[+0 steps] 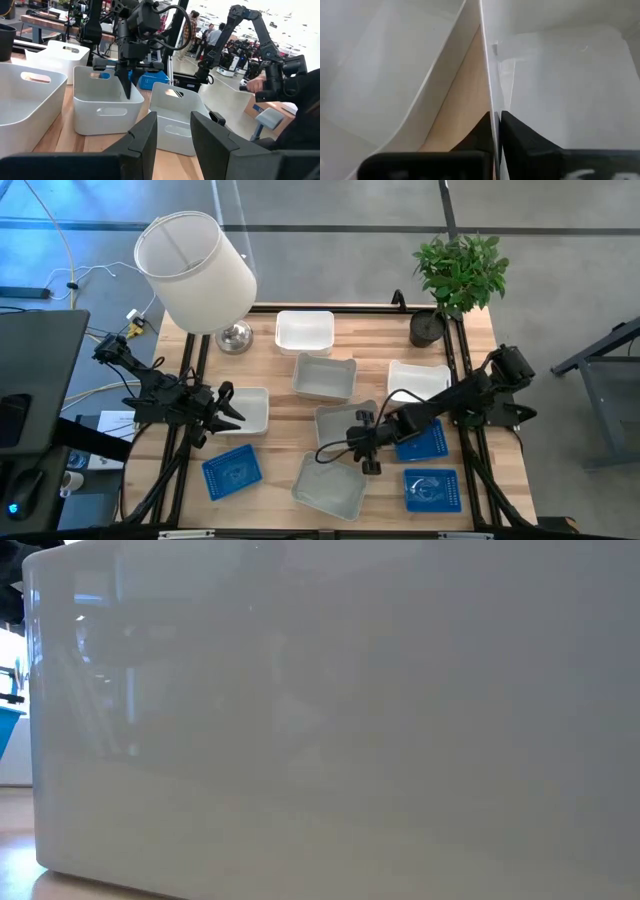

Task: Stack baskets by color
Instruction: Stack the middle gray bin on top of the top gray bin

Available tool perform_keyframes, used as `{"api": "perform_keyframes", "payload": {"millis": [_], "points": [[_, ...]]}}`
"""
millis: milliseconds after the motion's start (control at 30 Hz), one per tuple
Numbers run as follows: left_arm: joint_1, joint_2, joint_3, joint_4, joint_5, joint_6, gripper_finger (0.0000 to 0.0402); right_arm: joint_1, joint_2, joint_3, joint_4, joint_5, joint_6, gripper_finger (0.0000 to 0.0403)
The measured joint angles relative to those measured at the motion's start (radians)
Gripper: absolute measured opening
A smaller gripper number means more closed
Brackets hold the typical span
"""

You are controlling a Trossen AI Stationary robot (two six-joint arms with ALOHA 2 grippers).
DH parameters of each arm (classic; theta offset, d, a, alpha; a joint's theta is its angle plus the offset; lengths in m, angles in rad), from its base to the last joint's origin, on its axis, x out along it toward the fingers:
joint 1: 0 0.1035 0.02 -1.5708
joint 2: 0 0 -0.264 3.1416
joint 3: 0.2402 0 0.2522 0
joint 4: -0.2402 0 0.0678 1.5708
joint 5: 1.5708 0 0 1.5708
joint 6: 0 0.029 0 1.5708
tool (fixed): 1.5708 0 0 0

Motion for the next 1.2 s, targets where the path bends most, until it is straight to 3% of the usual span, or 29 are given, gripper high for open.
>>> {"api": "perform_keyframes", "payload": {"millis": [333, 867, 1200], "points": [[0.000, 0.000, 0.000, 0.000, 0.000, 0.000, 0.0106, 0.000, -0.002, 0.084, -0.046, 0.040, 0.015, 0.0001], [0.000, 0.000, 0.000, 0.000, 0.000, 0.027, 0.0106, -0.005, -0.002, 0.275, -0.153, 0.279, -0.016, 0.0000], [0.000, 0.000, 0.000, 0.000, 0.003, 0.027, 0.0106, -0.056, -0.002, 0.352, -0.153, 0.379, -0.200, 0.0000]]}}
